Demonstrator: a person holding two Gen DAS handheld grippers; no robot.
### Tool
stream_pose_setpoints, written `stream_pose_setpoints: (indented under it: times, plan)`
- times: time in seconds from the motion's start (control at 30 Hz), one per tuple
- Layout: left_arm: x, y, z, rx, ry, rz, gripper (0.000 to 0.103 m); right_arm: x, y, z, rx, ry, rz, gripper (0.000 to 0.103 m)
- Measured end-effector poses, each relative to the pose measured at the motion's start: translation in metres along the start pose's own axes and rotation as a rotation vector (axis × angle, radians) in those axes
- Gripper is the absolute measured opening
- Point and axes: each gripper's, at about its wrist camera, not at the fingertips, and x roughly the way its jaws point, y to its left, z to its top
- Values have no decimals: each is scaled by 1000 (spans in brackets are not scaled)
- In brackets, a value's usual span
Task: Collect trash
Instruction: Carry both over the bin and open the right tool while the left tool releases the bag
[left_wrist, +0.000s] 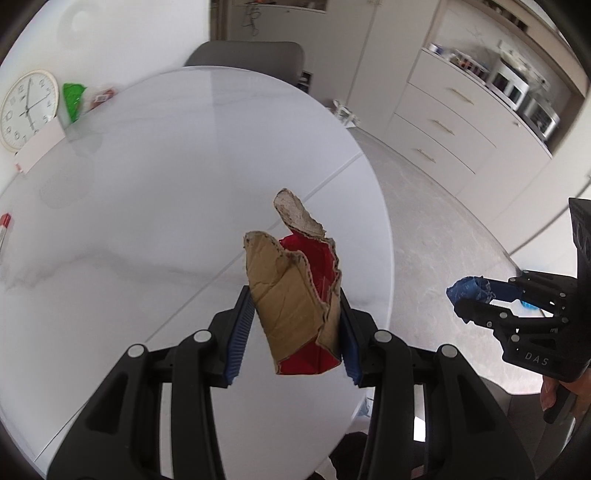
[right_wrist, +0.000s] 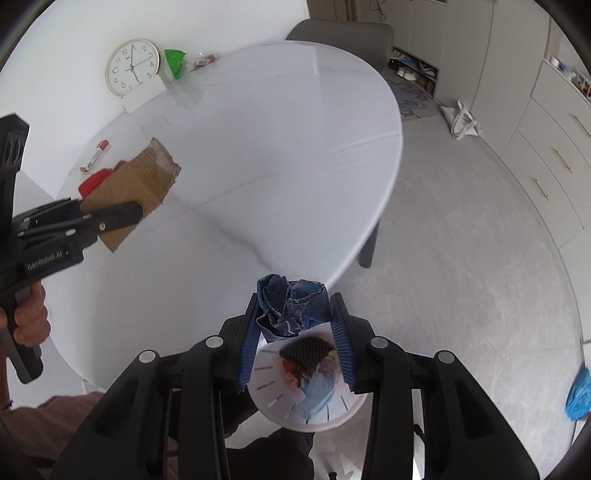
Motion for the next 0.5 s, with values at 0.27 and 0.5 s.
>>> stream_pose_setpoints:
  times: [0.27, 0.5]
  plan:
    - [2, -54, -24, 128, 43, -34, 42, 35, -19, -58, 6, 101, 53, 40]
    - [21, -94, -58, 189, 134, -78, 44, 54, -47, -89, 40, 148, 31, 93]
